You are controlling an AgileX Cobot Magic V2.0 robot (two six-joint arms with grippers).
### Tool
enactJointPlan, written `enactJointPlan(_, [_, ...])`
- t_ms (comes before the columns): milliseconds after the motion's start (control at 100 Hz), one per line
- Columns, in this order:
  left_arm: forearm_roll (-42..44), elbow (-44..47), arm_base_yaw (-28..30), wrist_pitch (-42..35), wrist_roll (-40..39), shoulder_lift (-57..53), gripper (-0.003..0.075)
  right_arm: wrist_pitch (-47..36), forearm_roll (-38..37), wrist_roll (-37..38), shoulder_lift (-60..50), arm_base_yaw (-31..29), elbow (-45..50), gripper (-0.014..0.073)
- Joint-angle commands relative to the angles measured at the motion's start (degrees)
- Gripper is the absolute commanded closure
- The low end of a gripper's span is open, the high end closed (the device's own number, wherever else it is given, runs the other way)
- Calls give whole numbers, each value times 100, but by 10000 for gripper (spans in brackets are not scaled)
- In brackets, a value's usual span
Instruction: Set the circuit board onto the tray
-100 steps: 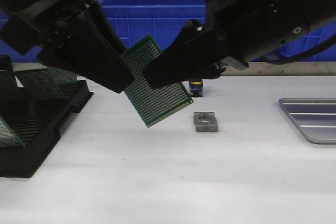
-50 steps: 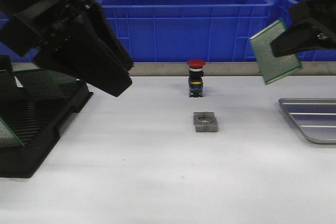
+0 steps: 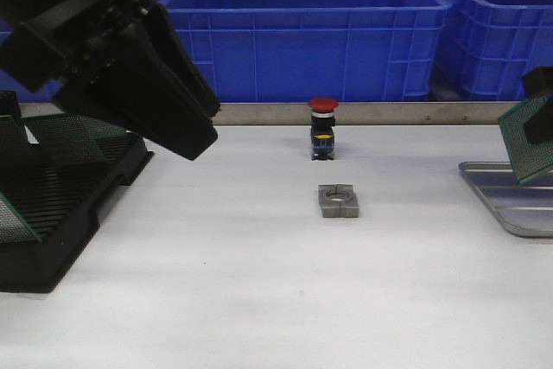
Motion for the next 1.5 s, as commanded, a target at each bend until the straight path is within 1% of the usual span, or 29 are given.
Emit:
enactJointPlan(0, [-311,-143,-26,60,-56,-190,311,207,318,-10,-105,-19,-177,452])
enactJointPlan(130, [-311,-143,-26,60,-56,-190,311,28,420,-10,-90,-19,-189,198])
enactJointPlan(180, [-311,-143,-26,60,-56,-190,311,-95,419,-10,-90,-19,-196,132])
enactJointPlan(240, [-311,-143,-26,60,-56,-190,311,-208,419,-10,-90,-19,-204,95])
enactJointPlan(430, [-311,-143,-26,60,-65,-190,311,-233,401,-10,-415,-19,-204,99])
enactJointPlan(550, [-311,-151,19,60,-79,-200,311,-99,373,-10,-919,-19,-97,99])
enactJointPlan(640, [-138,-224,99,60,-184,-210,311,125,220,-10,-1307,-19,63,99])
enactJointPlan(740, [400,-408,218,60,-300,-275,311,473,151,-10,-1782,-19,253,99])
enactJointPlan(870, [1363,-752,425,49,-854,-442,311,639,151,-10,-2283,-19,483,99])
enactJointPlan(940, [1874,-899,542,217,-1185,-578,311,652,151,-10,-2483,-19,529,99])
enactJointPlan(1010, [2297,-942,641,458,-1288,-769,311,693,151,-10,-2636,-19,537,99])
enactJointPlan(1110, [2487,-942,775,743,-1474,-968,311,757,151,-10,-2772,-19,537,99])
enactJointPlan(1201, [2640,-942,911,1265,-1596,-1097,311,795,151,-10,-2826,-19,537,99])
enactJointPlan(1251, [2908,-931,975,1493,-1643,-1137,311,860,151,-10,-2841,-19,537,99])
enactJointPlan(1351, [3349,-906,1048,1555,-1870,-1151,311,1030,151,-10,-2841,-19,537,99])
enactJointPlan(1491, [3342,-754,1036,1468,-2140,-1077,311,1130,151,-10,-2841,-19,537,99])
